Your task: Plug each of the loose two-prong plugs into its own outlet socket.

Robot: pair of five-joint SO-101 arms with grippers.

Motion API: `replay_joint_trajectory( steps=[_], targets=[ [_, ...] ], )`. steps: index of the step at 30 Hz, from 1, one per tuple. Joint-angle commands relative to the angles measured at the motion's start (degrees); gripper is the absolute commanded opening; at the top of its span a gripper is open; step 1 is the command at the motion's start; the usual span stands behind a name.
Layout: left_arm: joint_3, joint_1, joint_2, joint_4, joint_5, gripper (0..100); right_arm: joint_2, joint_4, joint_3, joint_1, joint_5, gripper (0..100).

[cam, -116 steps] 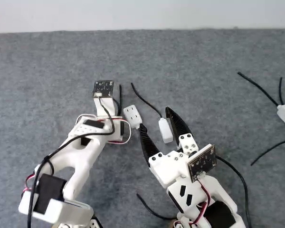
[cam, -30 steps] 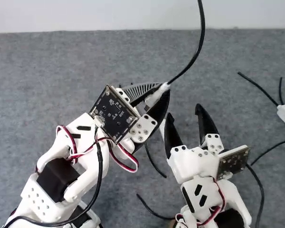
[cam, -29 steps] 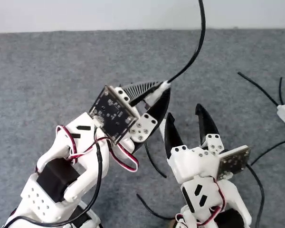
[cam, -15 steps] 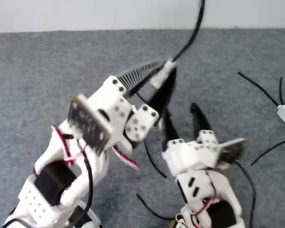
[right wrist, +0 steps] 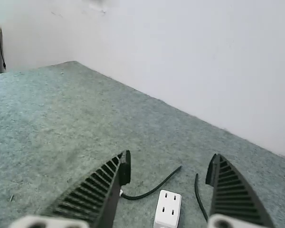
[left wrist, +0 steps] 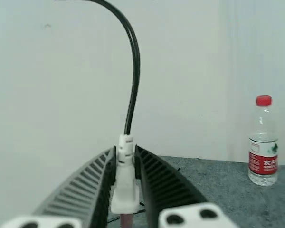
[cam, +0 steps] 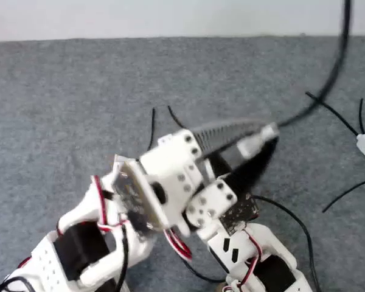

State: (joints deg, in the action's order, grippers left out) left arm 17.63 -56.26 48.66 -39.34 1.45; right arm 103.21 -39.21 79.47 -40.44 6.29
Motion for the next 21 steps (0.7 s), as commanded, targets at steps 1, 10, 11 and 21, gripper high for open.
replay_joint_trajectory(
  steps=[1, 10, 11, 21],
  targets=[
    [-3.03, -5.10, -0.26, -2.81, -0.26, 1, 0.22, -0.31, -3.78, -0.31, 1.14, 26.2],
    [-2.86, -8.88, 0.00, -5.45, -0.18, 1, 0.22, 9.54, 1.93, 4.62, 1.14, 26.2],
    [-2.86, -9.23, -0.18, -6.59, -0.18, 1, 0.22, 9.54, 1.93, 4.62, 1.14, 26.2],
    [-2.77, -9.76, 0.00, -8.62, -0.44, 1, 0.22, 9.54, 1.93, 4.88, 1.14, 26.2]
  ],
)
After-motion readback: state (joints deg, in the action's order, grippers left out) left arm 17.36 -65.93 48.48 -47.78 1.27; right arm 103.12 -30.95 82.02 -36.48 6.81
